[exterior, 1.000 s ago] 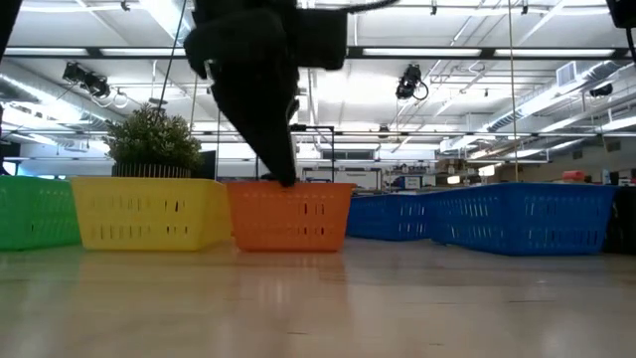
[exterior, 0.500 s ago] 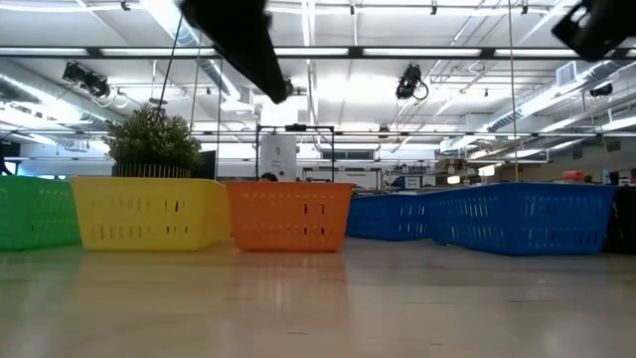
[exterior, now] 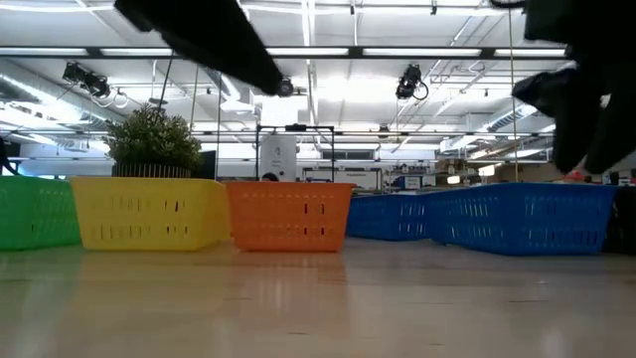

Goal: Stack baskets by color
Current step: Adjust the bottom blue bin

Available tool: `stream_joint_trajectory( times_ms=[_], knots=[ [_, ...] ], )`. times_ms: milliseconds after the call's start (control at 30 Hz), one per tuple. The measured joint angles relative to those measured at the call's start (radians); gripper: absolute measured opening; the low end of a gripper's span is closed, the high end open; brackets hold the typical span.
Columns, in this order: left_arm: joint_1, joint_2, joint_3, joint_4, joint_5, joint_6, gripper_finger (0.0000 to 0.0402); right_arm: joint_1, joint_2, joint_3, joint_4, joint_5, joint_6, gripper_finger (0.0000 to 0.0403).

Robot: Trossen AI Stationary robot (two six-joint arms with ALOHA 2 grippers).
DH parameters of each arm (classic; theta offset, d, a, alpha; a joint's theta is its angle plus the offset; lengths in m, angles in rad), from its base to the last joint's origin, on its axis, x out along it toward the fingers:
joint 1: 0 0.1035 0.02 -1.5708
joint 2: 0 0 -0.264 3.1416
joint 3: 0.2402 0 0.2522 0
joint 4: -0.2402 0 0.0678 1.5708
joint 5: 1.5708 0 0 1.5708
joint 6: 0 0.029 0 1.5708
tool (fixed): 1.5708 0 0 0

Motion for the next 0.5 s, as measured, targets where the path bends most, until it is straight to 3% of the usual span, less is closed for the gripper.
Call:
stream_joint_trajectory(
  times_ms=[233,367,500],
  knots=[
    [-0.045,-0.03,0.057,-0.024,-0.151,0.136,0.0117,-0.078,0.117,0.037,0.01,-0.014,-0.067,0.0166],
    [-0.068,-0.076,0.057,-0.053,-0.2,0.13,0.0117,-0.105,0.159,0.049,0.01,-0.083,-0.068,0.0144],
    [-0.1,-0.124,0.057,-0.117,-0.246,0.076,0.0117,-0.111,0.187,0.049,0.008,-0.085,-0.068,0.0095]
  ],
)
